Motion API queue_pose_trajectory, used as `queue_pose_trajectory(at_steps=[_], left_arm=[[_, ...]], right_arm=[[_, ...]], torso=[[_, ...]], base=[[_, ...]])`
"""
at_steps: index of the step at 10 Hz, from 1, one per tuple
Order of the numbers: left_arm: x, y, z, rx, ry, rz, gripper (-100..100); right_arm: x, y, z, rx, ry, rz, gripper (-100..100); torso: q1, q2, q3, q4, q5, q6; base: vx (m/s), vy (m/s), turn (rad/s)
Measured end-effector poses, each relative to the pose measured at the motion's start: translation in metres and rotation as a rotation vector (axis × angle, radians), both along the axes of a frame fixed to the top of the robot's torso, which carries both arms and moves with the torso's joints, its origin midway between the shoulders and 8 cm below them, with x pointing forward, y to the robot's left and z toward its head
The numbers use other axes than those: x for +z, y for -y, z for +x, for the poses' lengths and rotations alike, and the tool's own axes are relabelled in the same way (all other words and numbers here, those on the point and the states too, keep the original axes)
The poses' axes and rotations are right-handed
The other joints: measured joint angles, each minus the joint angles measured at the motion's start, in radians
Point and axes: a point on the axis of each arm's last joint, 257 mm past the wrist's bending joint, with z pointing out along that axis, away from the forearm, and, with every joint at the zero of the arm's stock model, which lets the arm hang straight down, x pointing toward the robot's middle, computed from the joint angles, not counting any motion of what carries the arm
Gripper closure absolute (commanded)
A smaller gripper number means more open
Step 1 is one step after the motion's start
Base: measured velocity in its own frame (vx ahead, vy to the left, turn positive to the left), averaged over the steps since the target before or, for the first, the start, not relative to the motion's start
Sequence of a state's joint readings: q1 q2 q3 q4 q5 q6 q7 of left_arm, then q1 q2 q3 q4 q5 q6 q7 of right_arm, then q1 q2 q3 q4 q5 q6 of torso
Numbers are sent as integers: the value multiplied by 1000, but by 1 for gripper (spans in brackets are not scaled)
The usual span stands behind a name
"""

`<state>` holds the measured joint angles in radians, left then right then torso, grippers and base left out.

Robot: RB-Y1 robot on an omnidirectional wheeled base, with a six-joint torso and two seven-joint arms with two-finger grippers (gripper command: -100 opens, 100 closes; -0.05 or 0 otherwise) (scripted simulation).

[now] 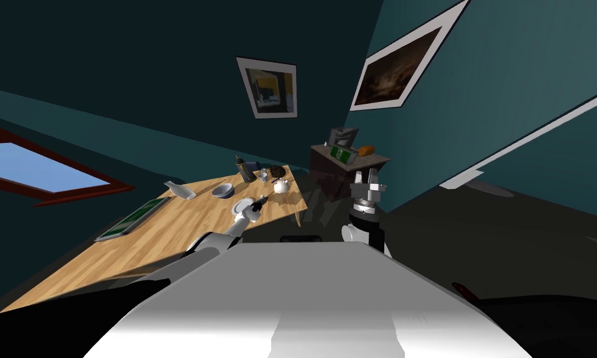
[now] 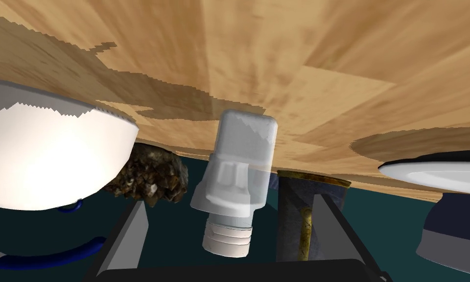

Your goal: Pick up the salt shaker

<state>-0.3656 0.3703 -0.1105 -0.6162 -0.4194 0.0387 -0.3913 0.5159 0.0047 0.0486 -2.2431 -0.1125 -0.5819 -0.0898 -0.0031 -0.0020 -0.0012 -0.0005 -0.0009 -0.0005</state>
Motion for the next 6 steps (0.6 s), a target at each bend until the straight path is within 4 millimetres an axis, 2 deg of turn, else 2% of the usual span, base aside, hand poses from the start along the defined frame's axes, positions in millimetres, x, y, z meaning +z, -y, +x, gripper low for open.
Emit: queue_pose_trajectory(at_steps=[4,5,6], left_arm=[[-4,-20,-2,25,-38,33,-100],[-4,-21,-3,26,-40,35,0],[-4,-21,-2,26,-39,35,-100]], right_arm=[[0,0,0,0,0,0,0],[0,0,0,0,0,0,0],[0,0,0,0,0,0,0]], torso=[[1,-1,0,0,0,0],[2,0,0,0,0,0],[3,1,1,0,1,0]], base=[[33,-25,-6],[0,0,0],[43,-62,-265]])
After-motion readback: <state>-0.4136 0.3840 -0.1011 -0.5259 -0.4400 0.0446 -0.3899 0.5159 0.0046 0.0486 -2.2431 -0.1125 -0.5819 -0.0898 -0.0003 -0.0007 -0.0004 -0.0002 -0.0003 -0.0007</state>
